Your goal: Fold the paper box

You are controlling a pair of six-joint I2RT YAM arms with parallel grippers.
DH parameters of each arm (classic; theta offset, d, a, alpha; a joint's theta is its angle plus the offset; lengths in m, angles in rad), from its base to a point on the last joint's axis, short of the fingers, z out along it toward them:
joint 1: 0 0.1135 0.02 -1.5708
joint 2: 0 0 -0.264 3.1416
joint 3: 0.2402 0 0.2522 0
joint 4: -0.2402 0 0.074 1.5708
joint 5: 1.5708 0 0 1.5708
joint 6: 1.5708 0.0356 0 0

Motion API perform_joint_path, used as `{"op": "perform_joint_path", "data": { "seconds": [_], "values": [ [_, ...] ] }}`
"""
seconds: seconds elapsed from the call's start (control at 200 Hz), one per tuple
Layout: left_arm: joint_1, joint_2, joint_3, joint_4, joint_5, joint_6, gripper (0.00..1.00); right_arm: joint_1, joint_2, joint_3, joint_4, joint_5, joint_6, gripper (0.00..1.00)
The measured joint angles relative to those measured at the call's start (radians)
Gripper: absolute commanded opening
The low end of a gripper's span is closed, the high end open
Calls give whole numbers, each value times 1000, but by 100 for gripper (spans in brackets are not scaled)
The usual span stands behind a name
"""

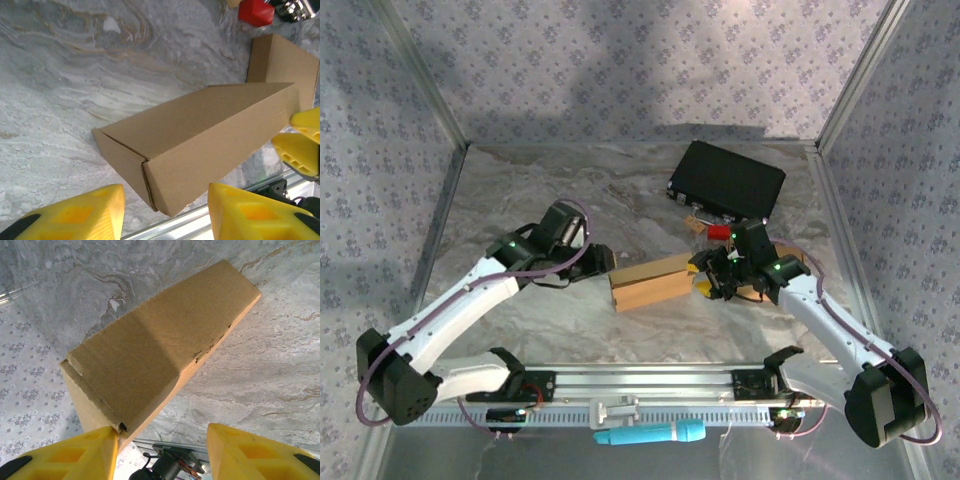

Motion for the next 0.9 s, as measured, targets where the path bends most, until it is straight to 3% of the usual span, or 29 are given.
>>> {"op": "perform_joint_path", "data": {
  "seconds": [0.675,0.899],
  "values": [
    [-12,-16,-187,186,106,-42,19,-12,14,0,-1,-13,-12,51],
    [-61,-8,-183,195,90,-22,18,-45,14,8,-21,-21,-41,49]
  ]
}}
